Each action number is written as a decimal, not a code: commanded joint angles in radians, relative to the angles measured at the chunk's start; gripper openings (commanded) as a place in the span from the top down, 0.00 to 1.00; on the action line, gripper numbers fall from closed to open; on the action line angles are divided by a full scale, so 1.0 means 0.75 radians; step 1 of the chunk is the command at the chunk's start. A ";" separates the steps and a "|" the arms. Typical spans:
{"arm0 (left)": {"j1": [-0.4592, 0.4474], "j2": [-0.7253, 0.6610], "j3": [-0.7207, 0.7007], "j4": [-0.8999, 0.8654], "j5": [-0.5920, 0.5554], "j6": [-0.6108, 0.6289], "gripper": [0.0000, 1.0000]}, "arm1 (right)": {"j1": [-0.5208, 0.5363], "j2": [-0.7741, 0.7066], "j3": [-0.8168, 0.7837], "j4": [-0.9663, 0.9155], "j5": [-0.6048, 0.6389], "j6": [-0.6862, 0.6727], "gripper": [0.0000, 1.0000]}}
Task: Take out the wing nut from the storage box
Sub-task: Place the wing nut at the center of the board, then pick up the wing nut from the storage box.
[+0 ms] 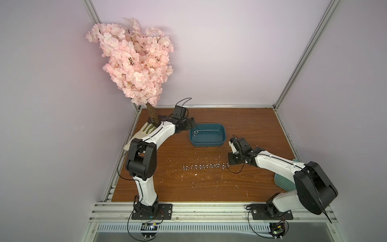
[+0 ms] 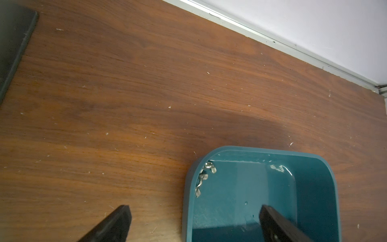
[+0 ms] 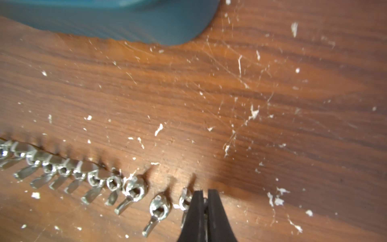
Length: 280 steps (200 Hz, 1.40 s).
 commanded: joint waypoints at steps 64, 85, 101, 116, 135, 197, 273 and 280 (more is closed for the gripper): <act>0.015 0.009 0.002 -0.036 -0.027 0.009 0.00 | 0.035 -0.021 -0.065 -0.008 0.040 0.054 0.88; 0.016 0.010 0.004 -0.035 -0.015 0.028 0.00 | 0.034 -0.031 -0.056 -0.012 0.045 0.050 0.83; 0.016 0.008 0.004 -0.026 0.004 0.051 0.03 | 0.033 -0.040 -0.031 -0.024 0.056 0.035 0.73; 0.016 0.006 0.004 -0.019 0.024 0.080 0.05 | 0.033 -0.057 0.008 -0.039 0.071 0.018 0.67; 0.014 0.001 0.004 -0.012 0.031 0.116 0.09 | 0.032 -0.073 0.055 -0.038 0.097 0.003 0.59; -0.059 -0.003 0.020 -0.025 -0.002 0.218 0.31 | 0.023 -0.068 0.229 0.124 0.121 -0.068 0.27; -0.150 0.065 0.040 -0.065 -0.001 0.286 0.60 | -0.002 0.076 0.419 0.302 0.015 -0.124 0.01; -0.155 0.076 0.039 -0.070 0.001 0.293 0.60 | -0.004 0.084 0.426 0.317 0.014 -0.122 0.01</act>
